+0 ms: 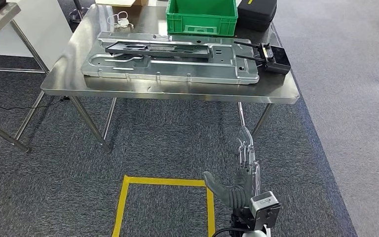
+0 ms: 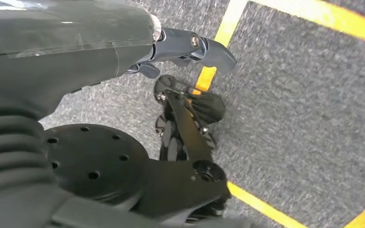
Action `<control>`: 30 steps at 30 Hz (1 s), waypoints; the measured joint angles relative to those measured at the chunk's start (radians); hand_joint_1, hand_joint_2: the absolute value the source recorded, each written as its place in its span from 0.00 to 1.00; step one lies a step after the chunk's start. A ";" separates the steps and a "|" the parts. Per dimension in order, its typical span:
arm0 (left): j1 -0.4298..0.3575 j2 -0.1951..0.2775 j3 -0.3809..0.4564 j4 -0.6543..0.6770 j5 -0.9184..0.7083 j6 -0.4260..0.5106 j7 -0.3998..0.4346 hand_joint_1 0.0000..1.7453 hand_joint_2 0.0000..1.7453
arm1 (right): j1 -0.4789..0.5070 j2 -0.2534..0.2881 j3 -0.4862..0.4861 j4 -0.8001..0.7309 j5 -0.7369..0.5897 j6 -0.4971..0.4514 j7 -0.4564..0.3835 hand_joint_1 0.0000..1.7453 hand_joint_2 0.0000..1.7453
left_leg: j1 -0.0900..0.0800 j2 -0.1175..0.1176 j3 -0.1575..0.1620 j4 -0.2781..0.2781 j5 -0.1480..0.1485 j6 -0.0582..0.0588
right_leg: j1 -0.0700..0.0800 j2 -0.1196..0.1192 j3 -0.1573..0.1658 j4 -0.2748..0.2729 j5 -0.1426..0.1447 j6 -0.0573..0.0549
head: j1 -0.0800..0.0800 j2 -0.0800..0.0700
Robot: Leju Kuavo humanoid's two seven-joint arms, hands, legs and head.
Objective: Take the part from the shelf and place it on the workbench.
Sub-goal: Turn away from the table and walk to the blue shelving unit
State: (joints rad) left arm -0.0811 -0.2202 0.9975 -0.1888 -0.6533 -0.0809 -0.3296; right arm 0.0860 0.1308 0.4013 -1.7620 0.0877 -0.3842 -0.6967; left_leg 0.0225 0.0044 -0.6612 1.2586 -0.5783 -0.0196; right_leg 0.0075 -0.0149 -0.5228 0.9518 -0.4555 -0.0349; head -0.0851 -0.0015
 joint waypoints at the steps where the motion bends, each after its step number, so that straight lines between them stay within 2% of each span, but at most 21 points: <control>1: 0.001 0.001 0.001 0.000 0.004 -0.005 -0.004 0.00 0.00 | 0.002 0.000 0.000 0.000 0.002 0.000 0.001 0.00 0.50 | 0.005 0.001 0.033 -0.055 0.032 -0.008 | -0.005 0.001 -0.005 0.010 -0.003 0.007 | 0.000 0.000; 2: 0.001 0.001 0.001 0.000 0.006 -0.008 -0.007 0.00 0.00 | 0.004 0.000 0.000 0.000 0.002 0.001 0.002 0.00 0.25 | 0.008 0.001 0.070 -0.123 0.054 -0.015 | -0.010 0.001 -0.011 0.022 -0.008 0.016 | 0.000 0.000; 3: 0.001 0.000 0.001 0.000 0.006 -0.010 -0.008 0.00 0.00 | 0.005 0.000 0.000 0.000 0.002 0.001 0.004 0.00 0.00 | 0.009 -0.002 0.100 -0.173 0.073 -0.016 | -0.012 0.003 -0.018 0.036 -0.014 0.025 | 0.000 0.000; 4: 0.001 0.000 0.001 0.000 0.007 -0.010 -0.009 0.00 0.00 | 0.006 0.001 0.000 0.000 0.002 0.004 0.006 0.00 0.00 | 0.009 -0.005 0.117 -0.204 0.077 -0.013 | -0.012 0.004 -0.024 0.049 -0.019 0.032 | 0.000 0.000; 5: 0.001 0.000 0.001 0.000 0.008 -0.010 -0.010 0.00 0.00 | 0.006 0.001 -0.001 0.000 0.001 0.008 0.008 0.00 0.00 | 0.007 -0.008 0.120 -0.211 0.072 -0.004 | -0.010 0.007 -0.030 0.059 -0.022 0.038 | 0.001 0.000; 7: 0.001 0.000 0.002 0.000 0.011 -0.010 -0.013 0.00 0.00 | 0.009 0.002 -0.001 0.000 -0.001 0.016 0.012 0.00 0.00 | 0.006 -0.010 0.113 -0.208 0.070 0.017 | -0.010 0.010 -0.038 0.072 -0.025 0.045 | 0.002 0.000; 9: 0.001 0.000 0.002 0.000 0.014 -0.008 -0.016 0.00 0.00 | 0.010 0.002 -0.002 0.000 -0.003 0.020 0.014 0.00 0.00 | 0.006 -0.009 0.108 -0.209 0.073 0.032 | -0.013 0.011 -0.051 0.098 -0.044 0.053 | 0.002 0.000; 10: 0.001 -0.001 0.002 0.000 0.014 -0.007 -0.017 0.00 0.00 | 0.010 0.002 -0.002 -0.001 -0.003 0.022 0.015 0.00 0.00 | 0.006 -0.008 0.105 -0.210 0.076 0.038 | -0.015 0.011 -0.068 0.136 -0.069 0.057 | 0.002 0.000; 12: 0.001 -0.001 0.003 0.000 0.015 -0.004 -0.018 0.00 0.00 | 0.011 0.002 -0.003 -0.001 -0.003 0.027 0.017 0.00 0.00 | 0.002 -0.006 0.099 -0.210 0.080 0.044 | -0.017 0.011 -0.125 0.258 -0.134 0.062 | 0.002 0.000; 13: 0.002 -0.001 0.004 0.000 0.015 -0.002 -0.018 0.00 0.00 | 0.011 0.002 -0.003 -0.001 -0.002 0.030 0.018 0.00 0.00 | 0.000 -0.006 0.096 -0.210 0.081 0.046 | -0.018 0.011 -0.152 0.315 -0.155 0.063 | 0.002 0.000; 14: 0.003 -0.001 0.005 0.000 0.015 0.000 -0.018 0.00 0.00 | 0.011 0.002 -0.004 -0.001 -0.001 0.031 0.020 0.00 0.00 | -0.003 -0.006 0.095 -0.210 0.082 0.047 | -0.017 0.011 -0.165 0.342 -0.157 0.061 | 0.002 0.000; 15: 0.003 -0.001 0.006 0.000 0.015 0.002 -0.019 0.00 0.00 | 0.011 0.002 -0.004 -0.001 0.000 0.032 0.022 0.00 0.00 | -0.005 -0.006 0.095 -0.210 0.082 0.047 | -0.016 0.011 -0.159 0.331 -0.139 0.056 | 0.002 0.000; 16: 0.003 -0.001 0.007 0.000 0.015 0.004 -0.020 0.00 0.00 | 0.011 0.002 -0.005 -0.001 0.001 0.032 0.023 0.00 0.00 | -0.006 -0.007 0.096 -0.210 0.083 0.047 | -0.013 0.012 -0.136 0.285 -0.107 0.049 | 0.002 0.000; 18: 0.003 -0.004 0.007 0.000 0.014 0.007 -0.024 0.00 0.00 | 0.011 0.003 -0.008 -0.006 0.004 0.032 0.024 0.00 0.00 | -0.008 -0.008 0.098 -0.211 0.083 0.046 | -0.001 0.013 -0.070 0.150 -0.047 0.029 | 0.002 0.000; 20: 0.003 -0.008 0.007 0.000 0.013 0.008 -0.026 0.00 0.00 | 0.012 0.003 -0.011 -0.012 0.009 0.031 0.024 0.00 0.00 | -0.005 -0.007 0.097 -0.216 0.087 0.039 | 0.009 0.013 -0.036 0.074 -0.028 0.014 | 0.002 0.000; 22: 0.003 -0.011 0.007 0.000 0.009 0.009 -0.025 0.00 0.00 | 0.017 0.004 -0.015 -0.018 0.013 0.030 0.024 0.00 0.00 | -0.004 -0.006 0.099 -0.225 0.092 0.028 | 0.012 0.014 -0.032 0.058 -0.023 0.007 | 0.002 0.000; 24: 0.003 -0.013 0.007 0.000 0.005 0.009 -0.023 0.00 0.00 | 0.022 0.007 -0.019 -0.024 0.015 0.027 0.024 0.00 0.00 | -0.006 -0.004 0.097 -0.215 0.080 0.019 | 0.006 0.011 -0.021 0.030 -0.008 0.006 | 0.002 0.000; 26: 0.003 -0.012 0.007 0.000 0.002 0.009 -0.021 0.00 0.00 | 0.026 0.010 -0.021 -0.028 0.017 0.023 0.024 0.00 0.00 | -0.008 -0.005 0.064 -0.138 0.030 0.016 | 0.000 0.009 -0.011 0.008 0.003 0.005 | 0.001 0.000; 28: 0.004 -0.010 0.007 0.000 -0.001 0.009 -0.019 0.00 0.00 | 0.032 0.012 -0.023 -0.028 0.020 0.019 0.024 0.00 0.00 | -0.008 -0.005 0.009 -0.018 -0.027 0.012 | 0.000 0.009 -0.015 0.010 0.003 0.002 | 0.001 0.000; 29: 0.005 -0.009 0.007 0.000 -0.001 0.010 -0.018 0.00 0.00 | 0.035 0.013 -0.024 -0.028 0.022 0.018 0.024 0.00 0.00 | -0.008 -0.005 -0.007 0.018 -0.035 0.009 | 0.001 0.009 -0.017 0.014 0.001 0.003 | 0.001 0.000; 30: 0.005 -0.008 0.007 0.000 -0.002 0.010 -0.017 0.00 0.00 | 0.038 0.013 -0.025 -0.028 0.026 0.018 0.024 0.00 0.00 | -0.008 -0.005 -0.007 0.019 -0.024 0.006 | 0.000 0.011 -0.020 0.020 -0.001 0.004 | 0.001 0.000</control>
State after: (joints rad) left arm -0.0757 -0.2282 1.0048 -0.1888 -0.6554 -0.0710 -0.3462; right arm 0.1243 0.1435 0.3765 -1.7903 0.1136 -0.3658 -0.6730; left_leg 0.0149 -0.0007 -0.6685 1.2776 -0.6024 -0.0132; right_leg 0.0078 -0.0044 -0.5424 0.9714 -0.4561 -0.0306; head -0.0843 -0.0015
